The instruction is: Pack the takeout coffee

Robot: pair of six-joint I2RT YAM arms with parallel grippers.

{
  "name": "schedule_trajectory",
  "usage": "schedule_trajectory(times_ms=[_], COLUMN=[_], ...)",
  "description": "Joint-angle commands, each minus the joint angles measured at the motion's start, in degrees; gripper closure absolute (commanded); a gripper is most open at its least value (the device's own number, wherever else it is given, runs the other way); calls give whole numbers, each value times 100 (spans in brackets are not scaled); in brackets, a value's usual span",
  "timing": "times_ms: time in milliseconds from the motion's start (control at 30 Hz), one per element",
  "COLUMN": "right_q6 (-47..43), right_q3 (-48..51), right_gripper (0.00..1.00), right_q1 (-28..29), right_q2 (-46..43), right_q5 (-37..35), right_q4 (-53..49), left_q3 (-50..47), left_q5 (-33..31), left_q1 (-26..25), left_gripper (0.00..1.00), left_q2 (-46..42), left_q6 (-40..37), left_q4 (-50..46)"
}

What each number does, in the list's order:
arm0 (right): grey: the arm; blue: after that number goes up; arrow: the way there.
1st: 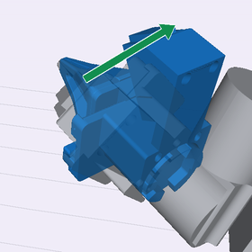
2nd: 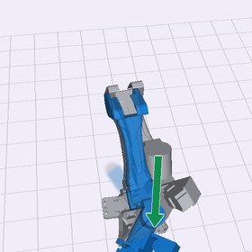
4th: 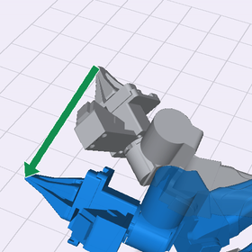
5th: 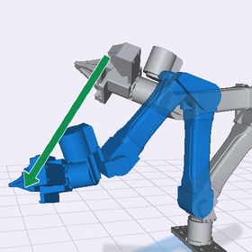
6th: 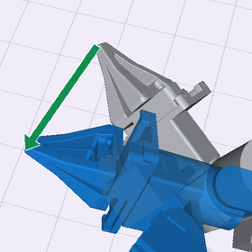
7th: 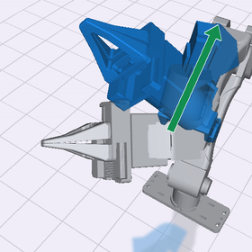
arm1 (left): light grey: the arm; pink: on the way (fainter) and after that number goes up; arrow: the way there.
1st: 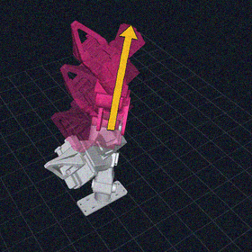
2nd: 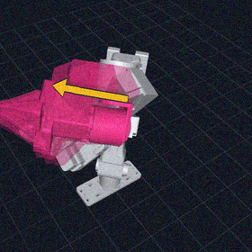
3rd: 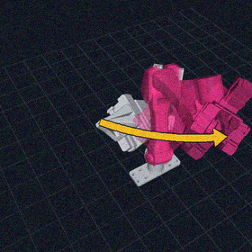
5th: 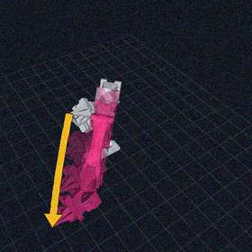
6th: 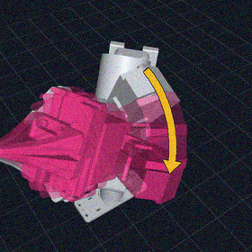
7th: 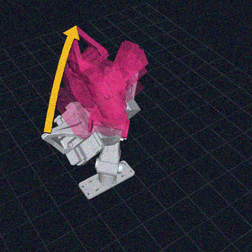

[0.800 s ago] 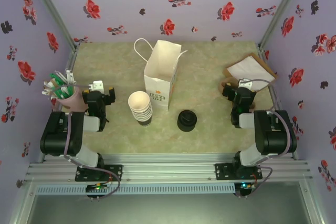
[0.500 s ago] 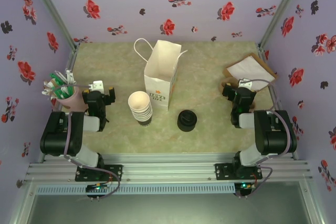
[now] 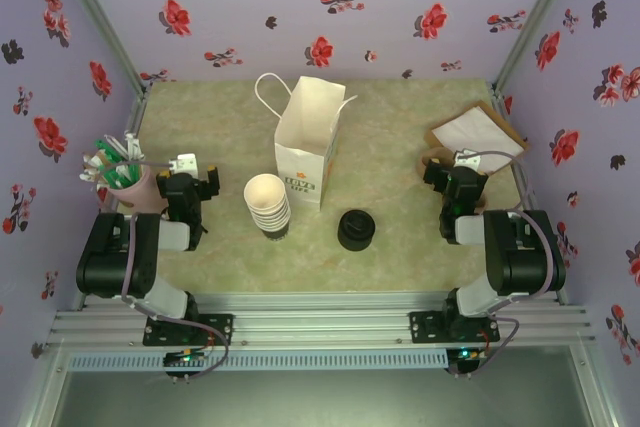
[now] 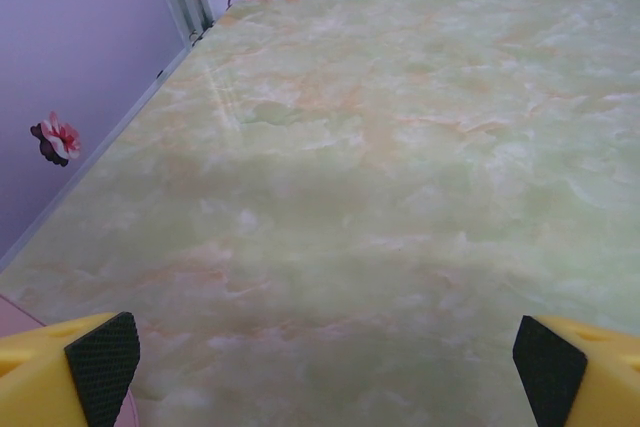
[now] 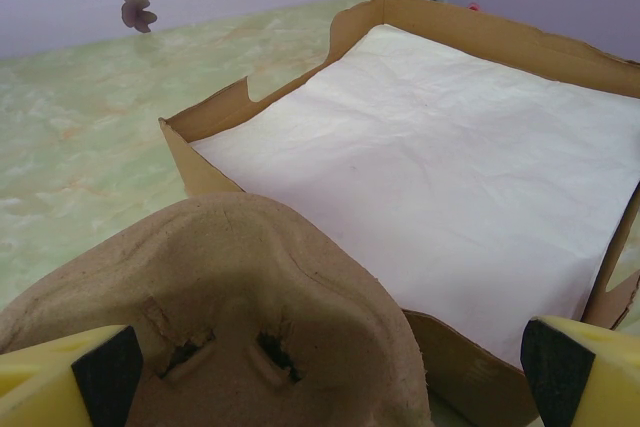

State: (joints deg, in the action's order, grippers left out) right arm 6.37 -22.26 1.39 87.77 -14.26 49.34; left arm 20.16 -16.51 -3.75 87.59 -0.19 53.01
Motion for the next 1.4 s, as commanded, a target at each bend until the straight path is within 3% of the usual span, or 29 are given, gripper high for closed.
schedule_trajectory(times_ms=[0, 200, 467, 600, 733, 833, 967, 1033, 1200, 1367], right_q6=[-130, -104, 979, 1637, 2188, 2415, 2691, 2869, 3005, 3048], right_q3=[-57, -237, -1672, -2788, -3454, -3703, -3842, -4046, -4820, -6123], right_gripper=[1, 1, 1, 1, 1, 1, 6, 12, 24, 30], right_q1=[40, 114, 397, 704, 703, 679, 753, 1108, 2649, 4310], right_q2=[-229, -1292, -2655, -2982, -2982, -2951, -2991, -2960, -2570, -1528], right_q5=[225, 43, 479, 737, 1107, 1889, 3194, 3168, 2126, 997], right_q4=[-384, -1546, -4803, -6771, -7957, -8453, -8474, -8725, -9497, -10273], left_q3=[-167, -550, 120, 926, 1921, 2494, 2668, 2687, 2636, 2482], left_q5=[-421, -769, -773, -324, 134, 818, 1468, 1470, 1845, 2815], left_q1=[-38, -73, -160, -170, -170, -170, -168, -161, -153, -131], left_gripper=[0, 1, 1, 1, 1, 1, 1, 1, 1, 2], left_q2=[-595, -1800, -3984, -4870, -5241, -5284, -5362, -5409, -5390, -5317], left_q6=[56, 155, 1129, 2233, 3299, 3408, 3285, 3535, 4187, 4373], left_q4=[-2, -415, -3063, -5114, -7280, -8381, -8813, -9041, -9391, -9698])
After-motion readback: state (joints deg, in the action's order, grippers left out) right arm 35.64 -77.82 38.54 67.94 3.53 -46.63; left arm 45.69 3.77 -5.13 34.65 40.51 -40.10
